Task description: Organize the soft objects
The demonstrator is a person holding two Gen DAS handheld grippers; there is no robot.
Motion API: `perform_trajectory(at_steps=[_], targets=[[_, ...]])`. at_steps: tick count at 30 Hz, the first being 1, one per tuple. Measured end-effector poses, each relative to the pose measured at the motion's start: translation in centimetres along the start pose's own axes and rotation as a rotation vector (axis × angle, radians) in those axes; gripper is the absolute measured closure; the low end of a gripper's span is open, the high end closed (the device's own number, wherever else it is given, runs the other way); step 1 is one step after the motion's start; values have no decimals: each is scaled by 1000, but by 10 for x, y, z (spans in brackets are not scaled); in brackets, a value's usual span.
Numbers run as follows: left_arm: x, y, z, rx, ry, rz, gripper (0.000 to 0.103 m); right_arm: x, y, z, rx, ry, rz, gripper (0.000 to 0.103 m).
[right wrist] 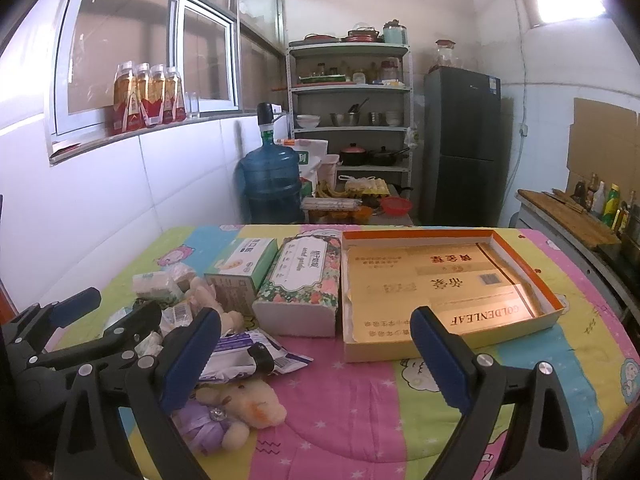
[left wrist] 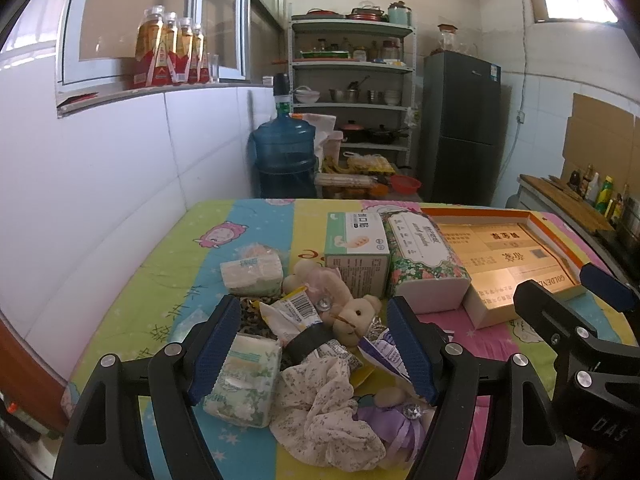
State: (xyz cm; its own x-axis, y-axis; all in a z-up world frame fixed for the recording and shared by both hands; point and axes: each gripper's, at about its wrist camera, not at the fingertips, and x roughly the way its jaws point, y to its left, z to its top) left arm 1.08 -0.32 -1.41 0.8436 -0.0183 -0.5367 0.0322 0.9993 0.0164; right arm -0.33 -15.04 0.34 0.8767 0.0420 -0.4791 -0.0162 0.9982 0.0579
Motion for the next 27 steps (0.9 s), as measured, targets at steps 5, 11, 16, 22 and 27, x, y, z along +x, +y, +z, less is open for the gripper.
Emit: perform_trajectory(at_steps=[5,11,16,22,27], targets=[[0,-1,0,-1,0,-1,26,1,2,0,-3,0,3,7],[2,1,0,-1,2,1,26,1,3,0,-4,0,2,7],[4,6,0,-11,5,-2,26,1,2,0,-2,0,2,7],[6,12,0,-21,11,1,26,4,4,0,-7,7,5,7],[8,17,-1,-28,14,4,26,8,6,-1,-10,13,6,7]])
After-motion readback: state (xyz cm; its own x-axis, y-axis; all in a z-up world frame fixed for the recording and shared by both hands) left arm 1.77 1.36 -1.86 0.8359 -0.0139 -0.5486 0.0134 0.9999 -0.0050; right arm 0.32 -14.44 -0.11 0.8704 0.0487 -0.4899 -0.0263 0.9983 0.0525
